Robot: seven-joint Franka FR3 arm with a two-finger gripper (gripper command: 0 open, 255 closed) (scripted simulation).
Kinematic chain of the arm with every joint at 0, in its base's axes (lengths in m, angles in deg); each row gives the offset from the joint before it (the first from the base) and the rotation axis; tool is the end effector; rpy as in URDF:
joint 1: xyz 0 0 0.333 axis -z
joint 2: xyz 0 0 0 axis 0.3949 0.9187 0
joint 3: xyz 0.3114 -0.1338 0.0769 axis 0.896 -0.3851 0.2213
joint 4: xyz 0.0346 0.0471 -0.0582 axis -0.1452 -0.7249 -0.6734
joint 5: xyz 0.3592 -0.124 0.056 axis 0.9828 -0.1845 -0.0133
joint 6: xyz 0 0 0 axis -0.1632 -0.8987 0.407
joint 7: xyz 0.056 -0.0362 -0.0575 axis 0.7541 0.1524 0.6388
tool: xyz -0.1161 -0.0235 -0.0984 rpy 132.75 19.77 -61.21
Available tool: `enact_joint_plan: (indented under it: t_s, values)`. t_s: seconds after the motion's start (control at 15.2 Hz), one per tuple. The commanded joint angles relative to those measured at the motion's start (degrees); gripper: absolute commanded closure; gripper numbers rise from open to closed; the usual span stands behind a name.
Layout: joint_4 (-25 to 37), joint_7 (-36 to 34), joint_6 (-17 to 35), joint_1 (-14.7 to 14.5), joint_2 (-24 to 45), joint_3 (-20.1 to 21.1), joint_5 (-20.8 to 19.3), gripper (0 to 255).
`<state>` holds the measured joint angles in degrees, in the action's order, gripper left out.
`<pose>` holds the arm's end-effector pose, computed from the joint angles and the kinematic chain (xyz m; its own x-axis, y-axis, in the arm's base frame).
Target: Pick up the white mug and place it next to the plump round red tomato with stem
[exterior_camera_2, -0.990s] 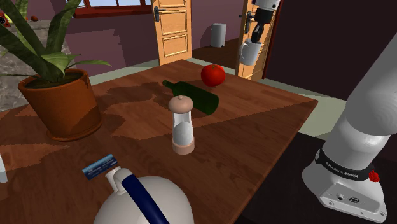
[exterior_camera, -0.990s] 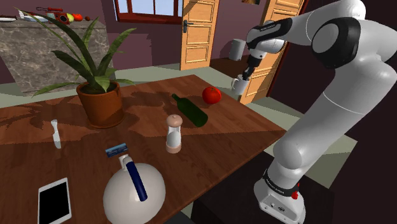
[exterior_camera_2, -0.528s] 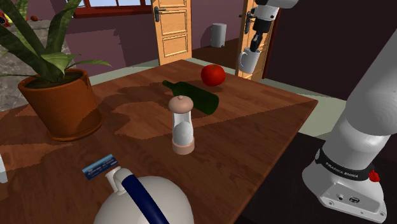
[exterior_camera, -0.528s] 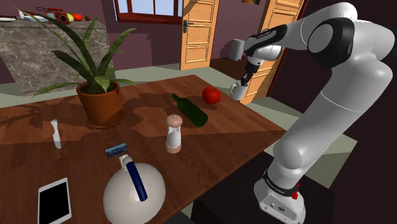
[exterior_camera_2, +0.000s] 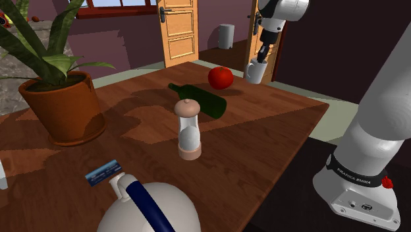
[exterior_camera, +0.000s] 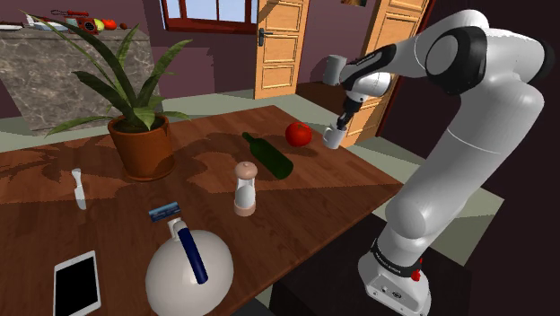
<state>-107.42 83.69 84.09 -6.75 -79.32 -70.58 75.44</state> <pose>0.3917 -0.3581 0.3974 0.9847 0.0465 0.1678 0.0514 -0.9984 -0.0250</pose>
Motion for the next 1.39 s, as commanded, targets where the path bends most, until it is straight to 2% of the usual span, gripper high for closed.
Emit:
enact_joint_plan:
  t_s: [0.0,0.46,0.99,1.06,1.32]
  values:
    - [-0.97,0.67,1.57,0.01,0.71,-0.07,0.65,255]
    - [-3.25,3.29,6.52,0.0,4.02,-0.06,3.65,255]
    - [-3.25,3.28,6.52,0.0,4.02,-0.05,3.65,255]
    - [-3.25,3.28,6.52,0.0,4.02,-0.05,3.65,0]
    - [-3.25,3.28,6.52,0.0,4.01,-0.05,3.64,0]
